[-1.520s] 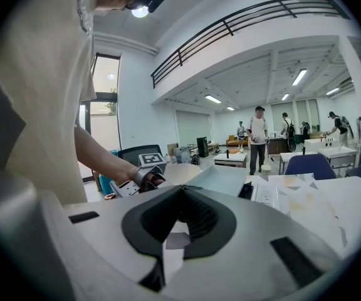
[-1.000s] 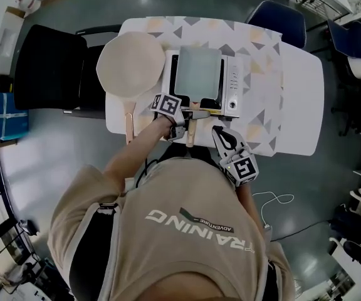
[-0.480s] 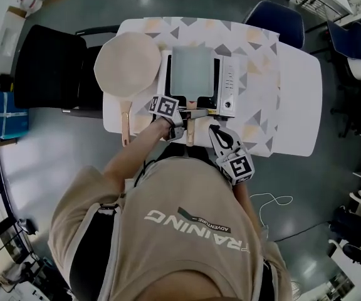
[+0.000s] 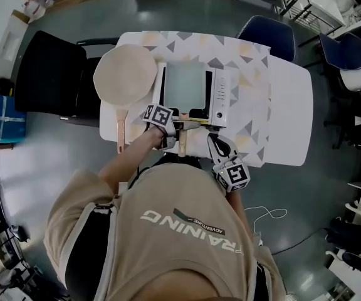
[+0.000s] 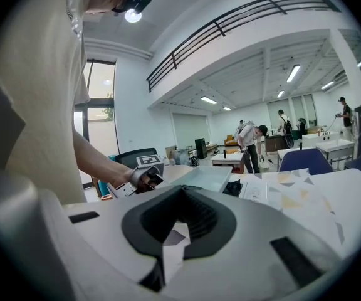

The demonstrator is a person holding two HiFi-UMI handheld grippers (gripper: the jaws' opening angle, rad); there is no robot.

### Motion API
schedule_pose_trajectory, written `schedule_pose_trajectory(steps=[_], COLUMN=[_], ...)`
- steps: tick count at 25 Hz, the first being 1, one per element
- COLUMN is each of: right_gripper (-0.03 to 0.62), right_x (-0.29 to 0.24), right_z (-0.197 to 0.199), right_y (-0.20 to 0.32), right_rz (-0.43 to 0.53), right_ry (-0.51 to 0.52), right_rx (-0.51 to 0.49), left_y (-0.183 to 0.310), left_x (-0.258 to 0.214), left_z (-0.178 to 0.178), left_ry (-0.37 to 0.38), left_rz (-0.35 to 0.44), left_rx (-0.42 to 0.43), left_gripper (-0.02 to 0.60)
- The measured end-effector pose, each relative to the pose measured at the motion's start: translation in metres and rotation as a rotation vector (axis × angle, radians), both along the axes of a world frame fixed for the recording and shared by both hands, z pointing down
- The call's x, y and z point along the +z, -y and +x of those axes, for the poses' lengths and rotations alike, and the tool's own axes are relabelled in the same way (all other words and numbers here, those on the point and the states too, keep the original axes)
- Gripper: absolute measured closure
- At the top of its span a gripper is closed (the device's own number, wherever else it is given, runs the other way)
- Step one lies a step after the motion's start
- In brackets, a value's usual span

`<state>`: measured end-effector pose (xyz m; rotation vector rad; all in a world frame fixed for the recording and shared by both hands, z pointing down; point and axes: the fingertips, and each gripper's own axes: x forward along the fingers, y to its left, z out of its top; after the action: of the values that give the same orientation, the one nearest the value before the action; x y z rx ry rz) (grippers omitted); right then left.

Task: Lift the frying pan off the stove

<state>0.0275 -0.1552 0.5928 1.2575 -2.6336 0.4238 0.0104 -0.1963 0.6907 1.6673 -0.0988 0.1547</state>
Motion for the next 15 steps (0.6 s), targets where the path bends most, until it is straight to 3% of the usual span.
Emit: schedule_pose_trajectory(steps=[7, 15], right_gripper=[0.594, 0.594], right_x=[-0.007, -0.02], right_z=[0.007, 0.021], right_y=[0.002, 0.014], right_rz=[0.024, 0.042], right_ry=[0.018, 0.005], right_rx=[0.021, 0.069], left_y=[-0.007, 0.002], left_x=[-0.008, -0.039], left_z=[-0.008, -0.002], left_ry=[0.037, 0.02], left_rz=[-0.032, 0.042], left_rx=[0.004, 0.042], left_gripper=[0.443, 0.443])
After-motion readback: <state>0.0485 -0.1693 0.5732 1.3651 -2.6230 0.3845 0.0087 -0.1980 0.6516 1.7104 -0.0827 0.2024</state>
